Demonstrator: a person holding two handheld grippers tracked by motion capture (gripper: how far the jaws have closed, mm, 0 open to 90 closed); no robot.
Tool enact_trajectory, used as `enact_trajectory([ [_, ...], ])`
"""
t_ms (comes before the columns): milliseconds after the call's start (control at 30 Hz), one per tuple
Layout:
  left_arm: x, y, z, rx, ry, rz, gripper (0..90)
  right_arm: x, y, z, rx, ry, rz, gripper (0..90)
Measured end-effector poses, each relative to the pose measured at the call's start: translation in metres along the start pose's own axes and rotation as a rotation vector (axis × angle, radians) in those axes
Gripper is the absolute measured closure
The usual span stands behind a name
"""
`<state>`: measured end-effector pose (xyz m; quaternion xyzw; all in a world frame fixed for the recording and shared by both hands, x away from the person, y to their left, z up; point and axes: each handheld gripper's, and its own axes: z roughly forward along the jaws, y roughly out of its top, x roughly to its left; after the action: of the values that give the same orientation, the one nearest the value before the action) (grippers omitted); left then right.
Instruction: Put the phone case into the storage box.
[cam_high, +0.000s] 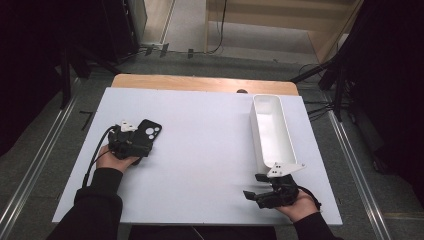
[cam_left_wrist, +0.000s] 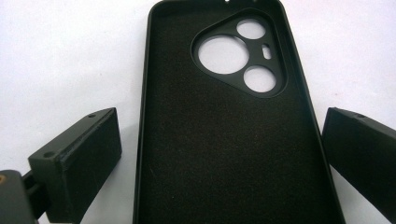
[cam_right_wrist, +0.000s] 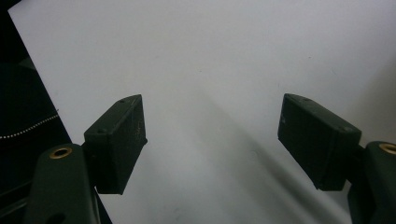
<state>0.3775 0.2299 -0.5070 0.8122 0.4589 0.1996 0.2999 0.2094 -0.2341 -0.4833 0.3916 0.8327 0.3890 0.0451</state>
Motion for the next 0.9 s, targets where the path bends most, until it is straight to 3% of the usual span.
enact_trajectory([
  [200,0.0,-0.0002,-0.0007,-0.003,0.002,0.002,0.9,0.0,0.0,0.0003,-0.001,-0.001,0.001,21.8],
  [333,-0.0017,-0.0015,-0.0031,-0.03,-0.008,0.016,10.8,0.0,0.0,0.0007,0.0,0.0,-0.001,21.8],
  [900,-0.0018,-0.0014,-0.0039,-0.03,-0.011,0.012,12.6,0.0002,0.0008,0.0016,-0.007,0.013,0.0,21.8],
])
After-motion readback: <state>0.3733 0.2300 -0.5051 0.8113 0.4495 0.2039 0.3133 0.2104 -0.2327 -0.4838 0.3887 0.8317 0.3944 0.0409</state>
